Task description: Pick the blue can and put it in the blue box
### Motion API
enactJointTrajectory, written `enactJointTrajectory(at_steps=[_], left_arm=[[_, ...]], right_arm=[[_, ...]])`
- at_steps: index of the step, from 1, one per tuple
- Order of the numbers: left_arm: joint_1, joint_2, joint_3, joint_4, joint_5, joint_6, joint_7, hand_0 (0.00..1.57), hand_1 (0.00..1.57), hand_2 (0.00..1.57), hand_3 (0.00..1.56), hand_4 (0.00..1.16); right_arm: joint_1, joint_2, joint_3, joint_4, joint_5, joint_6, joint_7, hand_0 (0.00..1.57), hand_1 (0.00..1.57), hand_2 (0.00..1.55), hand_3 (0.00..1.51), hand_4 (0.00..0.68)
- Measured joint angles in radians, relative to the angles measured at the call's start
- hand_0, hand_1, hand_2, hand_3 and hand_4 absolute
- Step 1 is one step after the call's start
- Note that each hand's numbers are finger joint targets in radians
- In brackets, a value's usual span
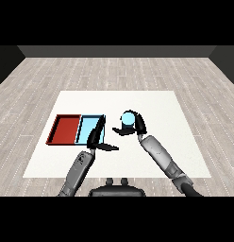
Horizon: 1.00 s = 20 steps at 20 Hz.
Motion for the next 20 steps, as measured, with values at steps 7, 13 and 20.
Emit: enactJointTrajectory(at_steps=[7,13,20], left_arm=[[-0.006,0.0,-0.056,0.016,0.036,0.039,-0.017,0.0,0.0,0.0,0.0,0.0],[0.011,0.002,-0.061,-0.016,0.025,0.038,0.004,0.0,0.0,0.0,0.0,0.0],[-0.049,0.001,-0.076,0.094,0.056,0.063,-0.028,0.0,0.0,0.0,0.0,0.0]], right_arm=[[0.051,0.044,-0.055,-0.068,0.102,0.054,0.025,1.45,1.45,1.44,1.38,0.591],[0.072,0.095,-0.078,-0.125,0.198,0.091,0.094,1.48,1.48,1.45,1.38,0.57],[0.086,0.138,-0.124,-0.117,0.239,0.164,0.089,1.47,1.47,1.45,1.38,0.596]])
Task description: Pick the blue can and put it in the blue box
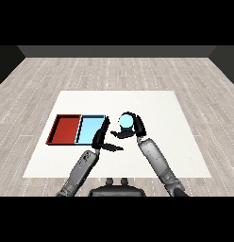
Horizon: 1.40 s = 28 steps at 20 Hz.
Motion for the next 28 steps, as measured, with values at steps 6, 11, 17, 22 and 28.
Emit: enactJointTrajectory(at_steps=[6,11,17,22,28], left_arm=[[-0.017,-0.001,-0.013,0.081,0.019,0.019,-0.029,0.0,0.0,0.0,0.0,0.0],[-0.038,0.0,-0.017,0.1,0.025,0.027,-0.015,0.0,0.0,0.0,0.0,0.0],[-0.097,-0.001,-0.025,0.173,0.061,0.046,-0.025,0.0,0.0,0.0,0.0,0.0],[-0.094,-0.001,-0.066,0.171,0.085,0.076,-0.035,0.0,0.0,0.0,0.0,0.0],[-0.14,-0.001,-0.062,0.222,0.14,0.048,-0.081,0.0,0.0,0.0,0.0,0.0]], right_arm=[[-0.018,0.036,-0.009,-0.006,0.056,0.026,0.031,1.48,1.48,1.45,1.39,0.586],[-0.003,0.054,-0.027,-0.016,0.07,0.055,0.026,1.49,1.49,1.46,1.38,0.57],[-0.038,0.069,-0.015,0.007,0.088,0.052,0.047,1.5,1.5,1.45,1.38,0.552],[-0.038,0.073,0.017,0.001,0.09,0.042,0.052,1.49,1.49,1.46,1.38,0.542],[-0.013,0.074,0.077,-0.013,0.079,0.008,0.042,1.36,1.36,1.45,1.38,0.571]])
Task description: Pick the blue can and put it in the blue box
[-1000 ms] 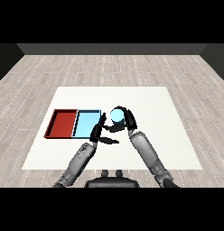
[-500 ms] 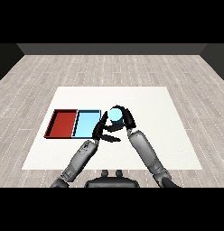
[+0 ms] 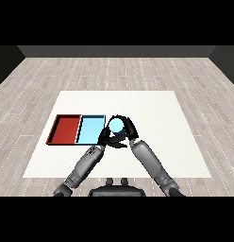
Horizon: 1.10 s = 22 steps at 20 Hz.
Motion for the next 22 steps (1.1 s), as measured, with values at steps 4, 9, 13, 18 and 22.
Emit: enactJointTrajectory(at_steps=[4,9,13,18,22], left_arm=[[-0.023,0.0,-0.018,-0.004,0.015,0.037,0.01,0.0,0.0,0.0,0.0,0.0],[-0.047,0.0,-0.053,0.049,0.08,0.105,-0.026,1.57,1.57,1.57,1.55,1.14],[-0.046,0.0,-0.074,0.039,0.077,0.144,-0.017,1.57,1.57,1.57,1.49,1.14],[-0.052,-0.001,-0.051,0.049,0.062,0.158,-0.02,1.57,1.57,1.56,1.48,1.14],[-0.048,0.0,-0.061,0.056,0.071,0.195,-0.059,1.57,1.57,1.57,1.49,1.13]], right_arm=[[-0.007,0.0,0.04,0.023,-0.024,-0.04,-0.024,1.53,1.53,1.46,1.39,0.57],[-0.013,0.0,0.039,0.012,-0.041,-0.039,-0.01,1.53,1.53,1.47,1.38,0.569],[-0.015,0.0,0.045,0.008,-0.049,-0.055,-0.01,1.5,1.5,1.46,1.38,0.559],[-0.005,0.001,0.026,-0.002,-0.073,-0.041,-0.024,1.47,1.47,1.42,1.35,0.48],[-0.014,0.001,0.001,0.008,-0.122,-0.022,-0.032,0.87,0.87,0.87,0.6,0.0]])
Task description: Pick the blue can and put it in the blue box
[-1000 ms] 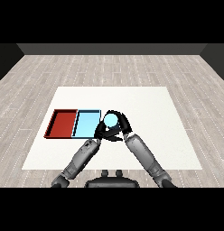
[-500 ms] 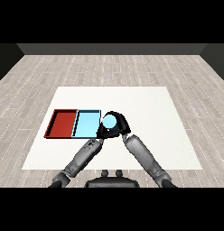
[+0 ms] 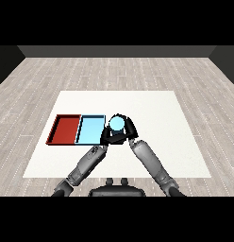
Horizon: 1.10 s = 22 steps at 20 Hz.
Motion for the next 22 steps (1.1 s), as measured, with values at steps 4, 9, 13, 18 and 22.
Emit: enactJointTrajectory(at_steps=[4,9,13,18,22], left_arm=[[0.006,0.001,0.009,-0.003,-0.005,0.011,-0.004,1.57,1.57,1.57,1.49,1.13],[-0.006,0.001,-0.009,0.01,0.011,0.04,-0.033,1.57,1.57,1.57,1.49,1.13],[0.021,0.011,0.028,0.001,-0.024,0.008,-0.038,1.57,1.57,1.57,1.49,1.13],[0.018,0.014,0.059,0.024,-0.049,-0.001,-0.038,1.57,1.57,1.57,1.49,1.13],[0.026,0.044,0.078,0.009,-0.071,0.013,-0.001,1.57,1.57,1.57,1.48,1.13]], right_arm=[[0.016,0.0,0.004,-0.001,0.009,0.012,0.001,0.0,0.0,0.0,0.0,0.0],[0.042,-0.002,0.006,-0.021,0.03,0.031,0.004,0.0,0.0,0.0,0.0,0.0],[0.041,-0.009,-0.014,-0.024,0.025,0.064,-0.002,0.0,0.0,0.0,0.0,0.0],[0.101,-0.025,-0.079,-0.08,-0.009,0.089,-0.016,0.0,0.0,0.0,0.0,0.0],[0.146,-0.029,-0.131,-0.136,-0.035,0.087,-0.013,0.0,0.0,0.0,0.0,0.0]])
